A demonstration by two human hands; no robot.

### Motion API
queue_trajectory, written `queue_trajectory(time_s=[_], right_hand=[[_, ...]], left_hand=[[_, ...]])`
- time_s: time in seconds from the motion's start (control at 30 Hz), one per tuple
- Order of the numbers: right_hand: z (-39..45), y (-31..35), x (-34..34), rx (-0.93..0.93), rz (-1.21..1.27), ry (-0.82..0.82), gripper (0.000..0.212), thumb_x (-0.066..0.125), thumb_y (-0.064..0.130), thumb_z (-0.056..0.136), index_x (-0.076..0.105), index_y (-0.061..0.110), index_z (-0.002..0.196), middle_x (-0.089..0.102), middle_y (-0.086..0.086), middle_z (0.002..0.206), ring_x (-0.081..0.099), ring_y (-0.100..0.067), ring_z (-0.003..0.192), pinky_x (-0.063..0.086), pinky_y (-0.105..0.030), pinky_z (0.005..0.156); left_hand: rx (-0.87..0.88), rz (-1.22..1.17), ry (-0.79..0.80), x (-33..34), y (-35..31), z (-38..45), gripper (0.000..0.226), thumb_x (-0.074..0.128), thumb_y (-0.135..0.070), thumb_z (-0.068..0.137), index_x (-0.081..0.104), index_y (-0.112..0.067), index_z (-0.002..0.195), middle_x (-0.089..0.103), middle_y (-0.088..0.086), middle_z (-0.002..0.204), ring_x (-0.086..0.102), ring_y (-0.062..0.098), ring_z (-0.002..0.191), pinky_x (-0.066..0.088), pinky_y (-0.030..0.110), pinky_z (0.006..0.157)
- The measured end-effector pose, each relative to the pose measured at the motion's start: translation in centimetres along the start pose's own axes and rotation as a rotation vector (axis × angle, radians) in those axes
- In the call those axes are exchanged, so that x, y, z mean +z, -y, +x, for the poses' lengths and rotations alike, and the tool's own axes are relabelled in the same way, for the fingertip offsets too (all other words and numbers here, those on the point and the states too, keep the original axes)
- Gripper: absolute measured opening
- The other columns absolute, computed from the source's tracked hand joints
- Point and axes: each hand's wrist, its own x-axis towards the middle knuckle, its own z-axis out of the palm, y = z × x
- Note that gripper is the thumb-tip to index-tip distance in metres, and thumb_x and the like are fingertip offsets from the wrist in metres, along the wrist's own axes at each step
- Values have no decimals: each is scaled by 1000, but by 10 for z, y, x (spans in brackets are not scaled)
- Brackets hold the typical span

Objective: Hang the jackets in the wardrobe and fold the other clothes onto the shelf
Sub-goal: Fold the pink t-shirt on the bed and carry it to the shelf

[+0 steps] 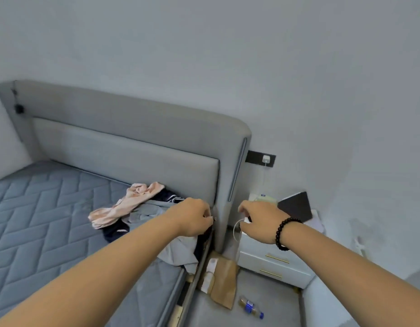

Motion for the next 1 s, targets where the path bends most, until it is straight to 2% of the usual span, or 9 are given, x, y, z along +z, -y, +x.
queue_trajectory(time_s=[0.1, 0.2, 0.3, 0.5, 0.67, 0.8, 0.87, 0.93, 1.0], right_hand=[[57, 45, 14, -71, -1, 35, 37, 51, 37, 89, 50, 22, 123, 57, 2, 114, 56, -19, 100, 51, -36, 86], [109, 80, 28, -114, -2, 86, 35, 51, 36, 88, 49, 24, 121, 57, 2, 115, 56, -17, 98, 51, -35, 85], [160, 107, 41, -148, -18, 156, 36, 52, 36, 87, 50, 24, 121, 56, 0, 120, 57, -19, 102, 51, -35, 88], [278, 140, 65, -204, -26, 282, 37, 54, 31, 87, 51, 21, 122, 53, -2, 124, 55, -20, 106, 48, -32, 91], [409, 159, 96, -256, -24, 383, 34, 55, 27, 88, 53, 17, 121, 56, -3, 123, 55, -19, 106, 48, -30, 92], [512, 170, 132, -265, -21, 440, 29, 54, 22, 88, 57, 12, 115, 60, -5, 119, 58, -21, 103, 50, -30, 89], [556, 174, 151, -264, -26, 462, 30, 53, 17, 88, 59, 7, 115, 61, -10, 118, 59, -24, 103, 50, -29, 85], [595, 175, 172, -254, 2, 462, 31, 52, 16, 88, 58, 5, 117, 58, -11, 121, 57, -22, 101, 44, -23, 77], [625, 172, 194, -254, 23, 470, 30, 52, 17, 90, 59, 8, 118, 51, -8, 128, 53, -21, 107, 37, -18, 78]], left_hand=[[-96, -41, -23, -26, 72, 2, 15, 47, -27, 92, 60, -21, 88, 74, 2, 79, 69, 9, 62, 48, 16, 55], [-206, -65, -26, -44, 136, 3, 14, 47, -28, 90, 59, -22, 94, 73, -4, 74, 67, 3, 57, 52, 23, 64], [-293, -111, -40, -58, 186, 9, 13, 49, -26, 90, 60, -21, 94, 70, -8, 64, 66, 0, 54, 48, 21, 58], [-442, -222, -62, -76, 270, 43, 13, 48, -18, 91, 59, -16, 99, 73, -3, 75, 68, 2, 59, 55, 25, 75], [-540, -367, -122, -88, 337, 106, 13, 48, -11, 92, 60, -11, 98, 73, 2, 77, 69, 13, 59, 39, 6, 46], [-636, -485, -146, -78, 401, 173, 14, 47, -8, 91, 60, -11, 96, 71, 0, 73, 66, 7, 52, 37, 6, 46], [-686, -530, -156, -65, 432, 207, 14, 48, -8, 90, 60, -13, 94, 70, -1, 73, 65, 5, 52, 42, 8, 50], [-741, -564, -176, -44, 464, 241, 16, 50, -8, 87, 62, -15, 95, 72, 4, 81, 70, 13, 67, 52, 17, 67], [-805, -591, -185, -16, 491, 270, 21, 53, -9, 86, 62, -14, 105, 72, 9, 93, 69, 23, 86, 55, 32, 82]])
